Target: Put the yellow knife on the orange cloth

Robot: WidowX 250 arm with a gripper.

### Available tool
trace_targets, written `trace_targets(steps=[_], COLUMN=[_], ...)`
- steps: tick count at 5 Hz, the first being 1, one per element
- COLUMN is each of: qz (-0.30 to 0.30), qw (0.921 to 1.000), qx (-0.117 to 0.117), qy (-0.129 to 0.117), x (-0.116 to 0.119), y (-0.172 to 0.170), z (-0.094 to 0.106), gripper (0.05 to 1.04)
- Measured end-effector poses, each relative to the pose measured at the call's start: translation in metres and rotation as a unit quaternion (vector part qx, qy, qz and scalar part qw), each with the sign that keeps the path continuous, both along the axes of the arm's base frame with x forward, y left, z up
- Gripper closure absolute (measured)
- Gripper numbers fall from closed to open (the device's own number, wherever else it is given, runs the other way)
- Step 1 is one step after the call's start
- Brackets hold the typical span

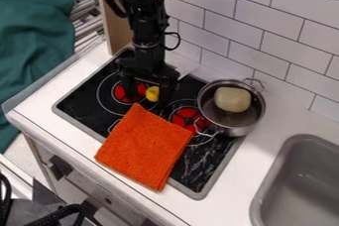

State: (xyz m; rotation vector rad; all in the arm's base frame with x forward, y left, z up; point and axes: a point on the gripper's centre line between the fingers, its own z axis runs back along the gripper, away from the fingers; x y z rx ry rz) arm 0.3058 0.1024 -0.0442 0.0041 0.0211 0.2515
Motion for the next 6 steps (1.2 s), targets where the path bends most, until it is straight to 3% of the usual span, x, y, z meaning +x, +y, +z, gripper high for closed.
trace_targets(steps=[1,2,3,4,5,6], qz=[-0.006,-0.02,-0.01,0.022,0.068,0.084], qw=[0.9997,0.999,0.9988,0.9971,0.993,0.9924], qx=[0.02,0.035,0.038,0.05,0.057,0.061], qy=[-0.015,-0.019,-0.029,-0.053,-0.079,-0.067], x=[0.006,0.006,0.002,-0.012,-0.048,-0.084], y=[0.0,-0.002,-0.003,-0.005,-0.02,-0.04], z=[-0.001,0.0,0.003,0.035,0.066,0.075], gripper=[0.399,0.586,0.589,0.59,0.591,0.591])
